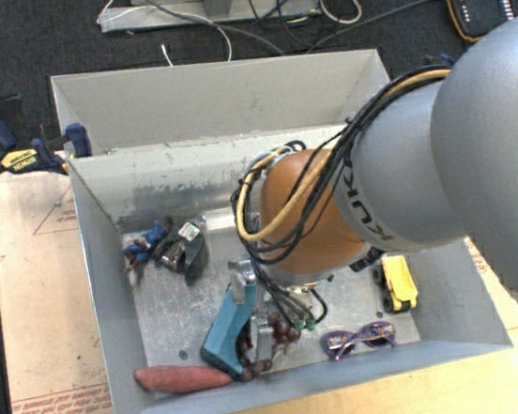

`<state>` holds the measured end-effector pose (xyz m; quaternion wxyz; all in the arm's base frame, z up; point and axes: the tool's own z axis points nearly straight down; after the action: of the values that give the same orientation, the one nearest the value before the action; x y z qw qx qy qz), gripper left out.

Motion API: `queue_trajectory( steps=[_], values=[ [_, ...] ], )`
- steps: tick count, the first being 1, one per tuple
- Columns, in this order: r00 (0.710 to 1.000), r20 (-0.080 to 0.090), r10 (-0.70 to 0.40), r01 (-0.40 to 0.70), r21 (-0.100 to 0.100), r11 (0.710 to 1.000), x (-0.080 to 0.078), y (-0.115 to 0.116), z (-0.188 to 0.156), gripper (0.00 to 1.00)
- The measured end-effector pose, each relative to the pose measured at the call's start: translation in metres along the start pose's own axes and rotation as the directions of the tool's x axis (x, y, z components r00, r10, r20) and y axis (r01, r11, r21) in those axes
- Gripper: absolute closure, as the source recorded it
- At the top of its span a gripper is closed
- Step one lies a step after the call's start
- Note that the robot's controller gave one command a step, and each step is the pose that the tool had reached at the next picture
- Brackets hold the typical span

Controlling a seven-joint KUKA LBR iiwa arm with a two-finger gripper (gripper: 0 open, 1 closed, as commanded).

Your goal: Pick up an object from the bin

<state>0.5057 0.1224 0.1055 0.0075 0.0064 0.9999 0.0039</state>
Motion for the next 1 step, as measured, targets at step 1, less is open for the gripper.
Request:
queue_trajectory(
  steps=[1],
  values=[
    [1.000,-0.002,-0.005,0.005,-0.004,1.000,-0.0179,0.0489,0.0261,0.00]
  ],
)
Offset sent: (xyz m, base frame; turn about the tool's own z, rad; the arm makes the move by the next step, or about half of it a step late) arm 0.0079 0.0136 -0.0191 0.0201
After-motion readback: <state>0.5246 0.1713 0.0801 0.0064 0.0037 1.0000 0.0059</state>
